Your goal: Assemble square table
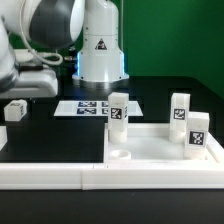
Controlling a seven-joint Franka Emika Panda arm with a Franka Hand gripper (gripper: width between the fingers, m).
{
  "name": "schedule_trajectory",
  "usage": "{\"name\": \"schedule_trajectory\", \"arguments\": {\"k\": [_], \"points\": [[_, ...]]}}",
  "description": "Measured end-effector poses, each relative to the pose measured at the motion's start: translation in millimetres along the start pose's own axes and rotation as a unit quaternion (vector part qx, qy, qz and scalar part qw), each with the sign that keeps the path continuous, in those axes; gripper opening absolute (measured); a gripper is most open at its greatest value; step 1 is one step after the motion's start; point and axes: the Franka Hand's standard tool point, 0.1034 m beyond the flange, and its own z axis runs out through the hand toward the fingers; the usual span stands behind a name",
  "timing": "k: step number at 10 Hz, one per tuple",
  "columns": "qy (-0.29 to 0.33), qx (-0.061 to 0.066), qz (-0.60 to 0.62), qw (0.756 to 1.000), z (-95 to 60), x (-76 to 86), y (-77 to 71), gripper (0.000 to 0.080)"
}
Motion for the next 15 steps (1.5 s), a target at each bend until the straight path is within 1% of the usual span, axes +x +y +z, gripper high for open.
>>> {"name": "schedule_trajectory", "arguments": {"k": [1,4,5,6,7,8,9,10,11,12,13,14,15], "points": [[-0.001,-0.003,-0.001,1.0,-0.6,3.2,-0.7,0.0649],[-0.002,-0.001,0.0,1.0,0.9,2.7,-0.2,0.0649],[-0.012,0.008,0.008,1.0,11.2,0.7,5.3,0.0649],[-0.02,0.013,0.012,1.0,21.1,-0.9,8.1,0.0649],[-0.024,0.014,0.013,1.0,32.6,-2.0,5.8,0.0649],[-0.022,0.012,0.011,1.0,45.4,-4.0,1.1,0.0649],[-0.019,0.011,0.011,1.0,41.5,-2.6,2.7,0.0649],[-0.019,0.011,0.011,1.0,41.6,-2.2,2.8,0.0649],[-0.02,0.011,0.011,1.0,42.2,-2.2,2.8,0.0536],[-0.02,0.011,0.011,1.0,42.4,-2.2,2.8,0.0376],[-0.02,0.011,0.011,1.0,42.7,-2.1,2.8,0.0376],[-0.021,0.011,0.011,1.0,42.8,-2.1,2.9,0.0286],[-0.021,0.011,0.011,1.0,42.8,-2.1,2.9,0.0287]]}}
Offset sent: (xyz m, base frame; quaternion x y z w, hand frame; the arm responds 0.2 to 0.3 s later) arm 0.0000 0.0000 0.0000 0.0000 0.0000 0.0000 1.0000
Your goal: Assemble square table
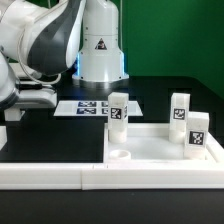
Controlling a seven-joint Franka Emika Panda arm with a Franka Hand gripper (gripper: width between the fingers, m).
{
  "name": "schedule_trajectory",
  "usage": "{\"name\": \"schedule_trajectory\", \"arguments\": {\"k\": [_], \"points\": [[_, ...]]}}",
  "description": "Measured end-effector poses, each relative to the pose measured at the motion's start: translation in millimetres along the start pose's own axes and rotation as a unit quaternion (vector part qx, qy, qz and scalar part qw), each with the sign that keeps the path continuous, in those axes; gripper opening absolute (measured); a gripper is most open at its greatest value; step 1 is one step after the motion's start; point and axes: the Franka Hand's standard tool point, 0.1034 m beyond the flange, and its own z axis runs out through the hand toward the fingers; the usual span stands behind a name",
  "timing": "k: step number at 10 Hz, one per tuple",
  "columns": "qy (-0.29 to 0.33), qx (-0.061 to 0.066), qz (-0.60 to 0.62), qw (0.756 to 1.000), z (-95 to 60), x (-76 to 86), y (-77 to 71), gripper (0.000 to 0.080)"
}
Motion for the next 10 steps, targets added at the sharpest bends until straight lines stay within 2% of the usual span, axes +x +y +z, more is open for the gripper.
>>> {"name": "schedule_trajectory", "arguments": {"k": [6,8,10], "points": [[-0.003,-0.001,-0.002,1.0,-3.1,-1.8,-1.1,0.0287],[-0.003,0.006,-0.013,1.0,-43.4,-20.4,-14.1,0.0288],[0.006,0.017,-0.012,1.0,-73.3,-38.0,-19.1,0.0289]]}}
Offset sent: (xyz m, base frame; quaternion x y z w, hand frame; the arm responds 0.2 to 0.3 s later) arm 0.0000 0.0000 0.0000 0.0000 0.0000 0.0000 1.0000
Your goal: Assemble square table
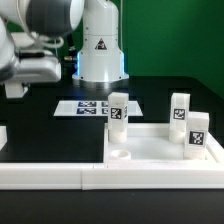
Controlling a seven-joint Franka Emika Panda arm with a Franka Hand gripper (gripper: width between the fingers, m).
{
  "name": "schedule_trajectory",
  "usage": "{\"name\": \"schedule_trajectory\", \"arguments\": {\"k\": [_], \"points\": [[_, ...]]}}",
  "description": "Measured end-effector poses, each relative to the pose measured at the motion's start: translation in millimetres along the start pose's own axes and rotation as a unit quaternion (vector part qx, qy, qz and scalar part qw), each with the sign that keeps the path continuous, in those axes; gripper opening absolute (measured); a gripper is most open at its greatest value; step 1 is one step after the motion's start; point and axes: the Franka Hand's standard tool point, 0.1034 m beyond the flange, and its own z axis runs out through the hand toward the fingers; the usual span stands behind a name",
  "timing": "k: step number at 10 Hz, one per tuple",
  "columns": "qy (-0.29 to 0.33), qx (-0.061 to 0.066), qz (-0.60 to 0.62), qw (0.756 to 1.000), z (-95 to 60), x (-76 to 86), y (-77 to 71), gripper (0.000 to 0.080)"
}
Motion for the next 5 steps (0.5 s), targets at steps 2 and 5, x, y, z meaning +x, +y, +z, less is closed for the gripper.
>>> {"name": "schedule_trajectory", "arguments": {"k": [2,5], "points": [[0.01,-0.001,0.001,1.0,-0.4,0.9,2.9,0.0289],[0.113,-0.013,0.001,0.994,-14.2,9.6,-5.6,0.0289]]}}
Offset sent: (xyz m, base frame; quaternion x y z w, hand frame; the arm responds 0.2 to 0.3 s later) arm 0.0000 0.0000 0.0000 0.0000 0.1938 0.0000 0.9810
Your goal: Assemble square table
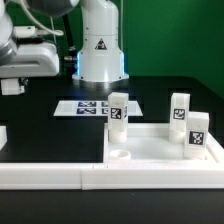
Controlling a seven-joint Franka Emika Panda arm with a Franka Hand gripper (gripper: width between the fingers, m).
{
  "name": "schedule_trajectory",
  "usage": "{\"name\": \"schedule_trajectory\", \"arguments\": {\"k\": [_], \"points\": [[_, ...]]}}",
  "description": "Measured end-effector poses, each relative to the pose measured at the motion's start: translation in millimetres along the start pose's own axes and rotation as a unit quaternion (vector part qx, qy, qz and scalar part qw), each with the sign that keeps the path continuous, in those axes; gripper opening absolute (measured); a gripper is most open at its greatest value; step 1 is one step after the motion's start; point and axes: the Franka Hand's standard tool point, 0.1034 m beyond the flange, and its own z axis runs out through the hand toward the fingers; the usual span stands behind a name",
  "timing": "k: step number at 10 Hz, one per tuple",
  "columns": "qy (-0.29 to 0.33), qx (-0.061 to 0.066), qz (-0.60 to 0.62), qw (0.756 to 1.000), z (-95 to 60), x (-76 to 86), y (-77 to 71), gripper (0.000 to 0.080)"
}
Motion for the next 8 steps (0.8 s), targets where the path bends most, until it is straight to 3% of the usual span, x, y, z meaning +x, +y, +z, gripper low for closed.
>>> {"name": "schedule_trajectory", "arguments": {"k": [4,5,8], "points": [[0.102,-0.017,0.021,0.994,-72.5,24.5,-43.7,0.029],[0.134,-0.025,0.01,0.991,-72.7,29.9,-40.2,0.029],[0.231,-0.033,0.01,0.972,-74.5,36.5,-36.4,0.029]]}}
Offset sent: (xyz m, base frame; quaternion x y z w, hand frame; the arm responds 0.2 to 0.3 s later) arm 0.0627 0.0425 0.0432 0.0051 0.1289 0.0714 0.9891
